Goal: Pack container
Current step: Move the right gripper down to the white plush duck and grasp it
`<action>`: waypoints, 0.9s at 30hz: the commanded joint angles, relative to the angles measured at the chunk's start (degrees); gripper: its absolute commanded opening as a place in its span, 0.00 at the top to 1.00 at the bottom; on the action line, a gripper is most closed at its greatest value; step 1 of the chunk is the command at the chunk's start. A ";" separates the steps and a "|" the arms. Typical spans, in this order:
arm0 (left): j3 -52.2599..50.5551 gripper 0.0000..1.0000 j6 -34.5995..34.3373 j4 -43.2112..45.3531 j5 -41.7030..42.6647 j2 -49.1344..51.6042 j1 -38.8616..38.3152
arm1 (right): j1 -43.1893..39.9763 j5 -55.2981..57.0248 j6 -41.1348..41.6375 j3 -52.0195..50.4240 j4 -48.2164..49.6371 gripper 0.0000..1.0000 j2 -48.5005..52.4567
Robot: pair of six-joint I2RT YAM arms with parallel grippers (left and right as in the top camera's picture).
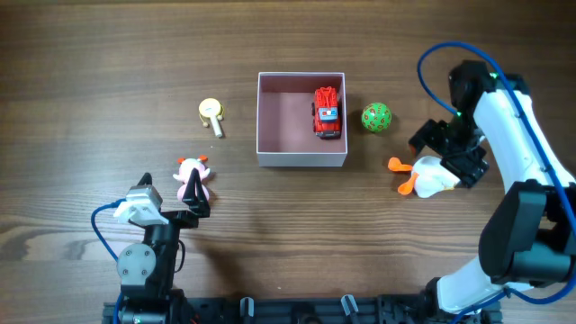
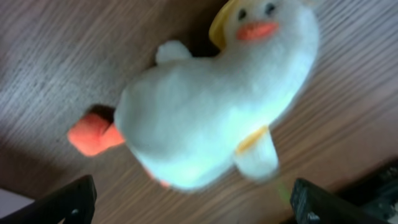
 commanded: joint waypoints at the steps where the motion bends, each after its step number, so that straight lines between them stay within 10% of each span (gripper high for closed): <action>1: -0.26 0.00 -0.26 -0.02 -0.17 -0.37 0.33 | 0.31 -4.37 -7.76 -5.01 4.83 0.00 -1.20; 16: -0.26 0.00 -0.26 -0.02 -0.17 -0.37 0.33 | 0.26 -4.98 -7.30 -12.13 13.29 0.02 -1.20; 27: -0.26 0.00 -0.26 -0.02 -0.17 -0.37 0.33 | 0.26 -4.59 -7.34 -12.13 16.98 0.43 -1.22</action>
